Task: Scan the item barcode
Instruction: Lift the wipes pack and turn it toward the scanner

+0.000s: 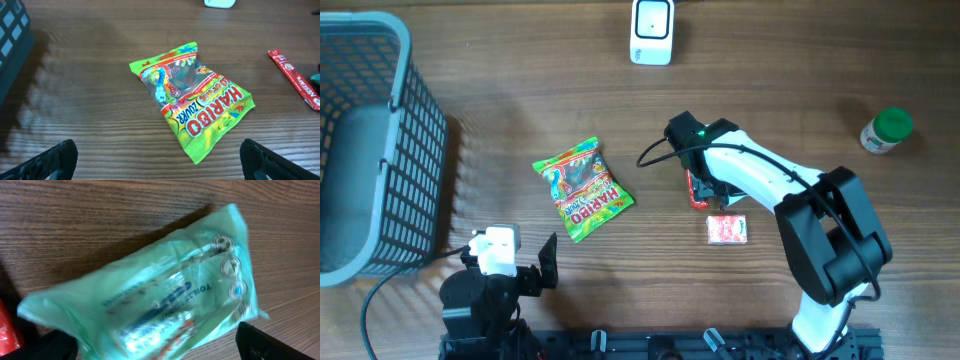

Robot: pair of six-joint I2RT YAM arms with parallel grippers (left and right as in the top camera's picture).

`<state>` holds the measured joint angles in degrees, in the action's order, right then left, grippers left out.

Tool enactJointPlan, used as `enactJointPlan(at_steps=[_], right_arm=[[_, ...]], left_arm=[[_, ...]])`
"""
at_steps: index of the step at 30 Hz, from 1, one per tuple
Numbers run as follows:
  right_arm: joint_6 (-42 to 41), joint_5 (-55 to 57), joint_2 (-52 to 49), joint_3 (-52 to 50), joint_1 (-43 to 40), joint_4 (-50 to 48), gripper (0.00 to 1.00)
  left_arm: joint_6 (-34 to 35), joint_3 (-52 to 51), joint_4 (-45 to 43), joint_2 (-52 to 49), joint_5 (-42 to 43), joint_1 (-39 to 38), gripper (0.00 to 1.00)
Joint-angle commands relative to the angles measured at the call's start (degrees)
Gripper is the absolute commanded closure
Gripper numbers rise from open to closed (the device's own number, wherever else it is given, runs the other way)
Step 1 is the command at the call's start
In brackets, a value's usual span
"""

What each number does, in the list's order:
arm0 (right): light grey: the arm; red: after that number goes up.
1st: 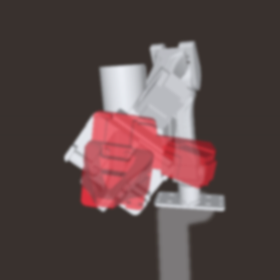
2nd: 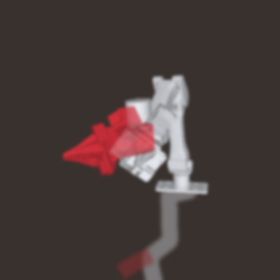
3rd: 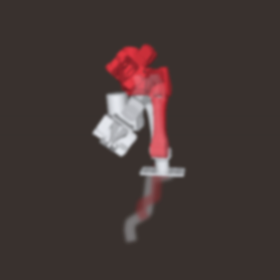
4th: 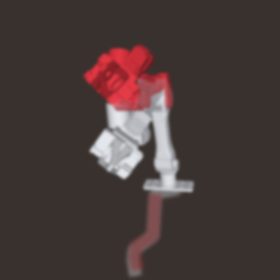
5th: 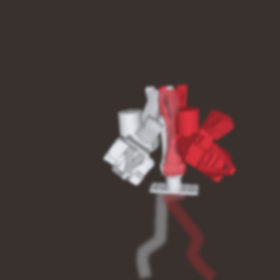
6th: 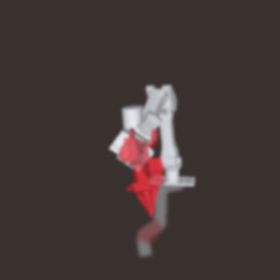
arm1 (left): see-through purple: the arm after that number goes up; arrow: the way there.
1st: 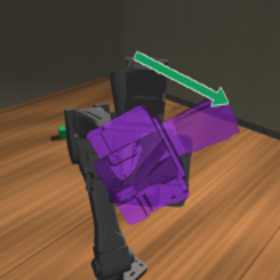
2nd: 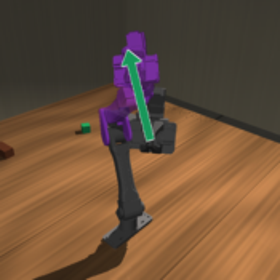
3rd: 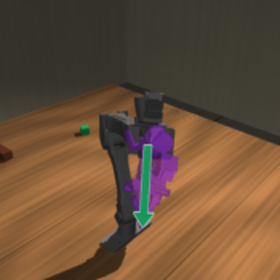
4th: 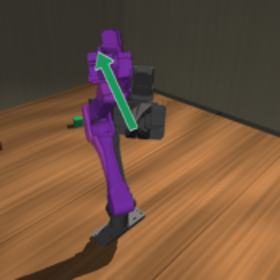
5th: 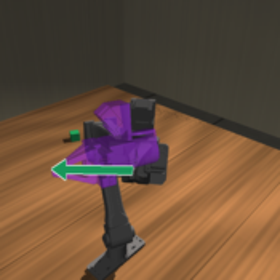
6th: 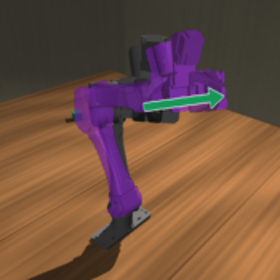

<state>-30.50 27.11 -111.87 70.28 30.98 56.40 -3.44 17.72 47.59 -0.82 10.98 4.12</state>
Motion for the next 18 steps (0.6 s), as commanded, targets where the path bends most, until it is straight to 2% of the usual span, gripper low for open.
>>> enactJointPlan(at_steps=[1,9,14,17,18], right_arm=[[0.6,0.5,-2.6,-0.5,0.0,1.0,0.01],[2.1,-0.3,-2.4,0.1,0.0,2.6,0.01],[6.1,-0.1,-3.4,-4.9,-0.1,-5.0,0.02],[11.0,-0.1,-5.0,-9.0,-0.1,-11.6,0.08],[13.0,-0.1,-5.5,-10.2,-0.1,-13.6,0.15]], left_arm=[[-0.8,-0.4,-0.1,0.5,-0.1,-0.3,0.0],[-0.9,-0.4,-0.1,0.5,-0.1,-0.3,0.0],[-0.9,-0.4,-0.1,0.5,-0.1,-0.3,0.0],[-0.9,-0.4,-0.1,0.5,-0.1,-0.3,0.0],[-0.9,-0.4,-0.1,0.5,-0.1,-0.3,0.0]])
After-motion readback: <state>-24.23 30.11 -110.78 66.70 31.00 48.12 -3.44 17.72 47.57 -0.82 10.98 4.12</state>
